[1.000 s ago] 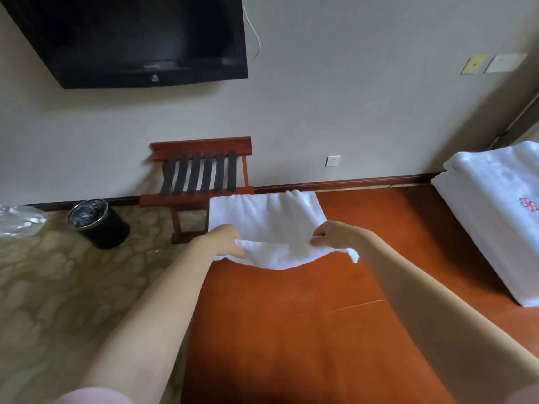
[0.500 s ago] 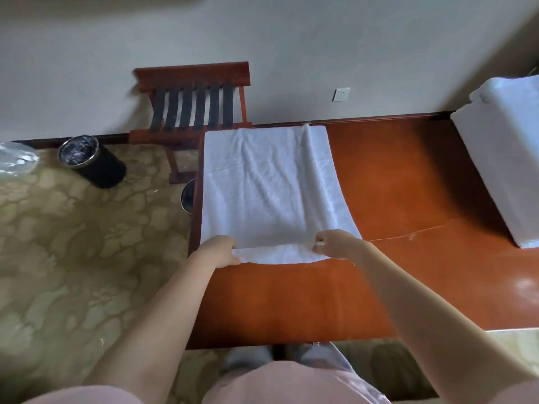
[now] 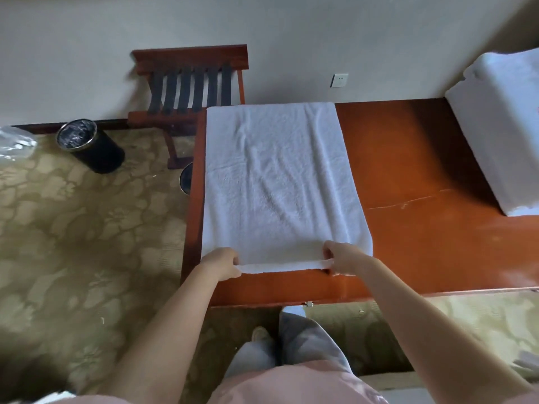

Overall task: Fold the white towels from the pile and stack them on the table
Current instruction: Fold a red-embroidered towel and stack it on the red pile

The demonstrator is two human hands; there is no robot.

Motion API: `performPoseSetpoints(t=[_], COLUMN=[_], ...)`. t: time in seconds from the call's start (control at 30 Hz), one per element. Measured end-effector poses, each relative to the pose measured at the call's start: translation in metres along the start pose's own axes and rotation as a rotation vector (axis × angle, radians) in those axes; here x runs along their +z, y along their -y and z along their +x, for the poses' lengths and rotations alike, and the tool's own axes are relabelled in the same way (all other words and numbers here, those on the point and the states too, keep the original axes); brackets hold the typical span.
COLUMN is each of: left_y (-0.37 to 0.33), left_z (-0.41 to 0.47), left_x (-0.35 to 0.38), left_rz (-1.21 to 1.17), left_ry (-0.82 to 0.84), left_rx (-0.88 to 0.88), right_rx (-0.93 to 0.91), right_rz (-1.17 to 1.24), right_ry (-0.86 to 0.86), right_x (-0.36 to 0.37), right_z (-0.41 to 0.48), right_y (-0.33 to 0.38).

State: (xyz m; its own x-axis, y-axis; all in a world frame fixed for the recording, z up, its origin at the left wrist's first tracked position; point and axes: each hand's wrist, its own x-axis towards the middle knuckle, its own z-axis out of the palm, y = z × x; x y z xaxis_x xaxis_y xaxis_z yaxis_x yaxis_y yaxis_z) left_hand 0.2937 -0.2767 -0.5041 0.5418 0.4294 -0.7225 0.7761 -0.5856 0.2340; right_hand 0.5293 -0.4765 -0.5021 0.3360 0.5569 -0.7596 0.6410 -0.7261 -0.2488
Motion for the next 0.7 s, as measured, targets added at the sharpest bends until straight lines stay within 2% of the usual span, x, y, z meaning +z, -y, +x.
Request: performPoseSetpoints(t=[0.2,0.33,0.53,0.6,0.7], left_y=[0.014,0.017,0.016,0.014,0.011], left_z=[-0.033,-0.051,-0.073,-0.076,-0.074], left_x=[0.038,0.055,0.073,0.061,0.024], left_rz=[0.009,0.022,0.049,0.058,0.143], left_ry=[-0.005,0.008,0.118,0.067,-0.102], left_rx=[0.019,0.045,0.058,0.068,0.093], right_rx=[-0.025,-0.003,0.026,0.026,0.037], right_rz=[0.035,-0.024,-0.077,-0.099,-0.156], right_ry=[-0.074,-0.095,-0.004,-0.056,-0.245], right_x=[0.048,0.073,0.088,0.080,0.052], right_z=[-0.033,-0.054,-0.072,-0.078,-0.081], right_y=[-0.003,-0.006,-0.007,-0.003,0.006])
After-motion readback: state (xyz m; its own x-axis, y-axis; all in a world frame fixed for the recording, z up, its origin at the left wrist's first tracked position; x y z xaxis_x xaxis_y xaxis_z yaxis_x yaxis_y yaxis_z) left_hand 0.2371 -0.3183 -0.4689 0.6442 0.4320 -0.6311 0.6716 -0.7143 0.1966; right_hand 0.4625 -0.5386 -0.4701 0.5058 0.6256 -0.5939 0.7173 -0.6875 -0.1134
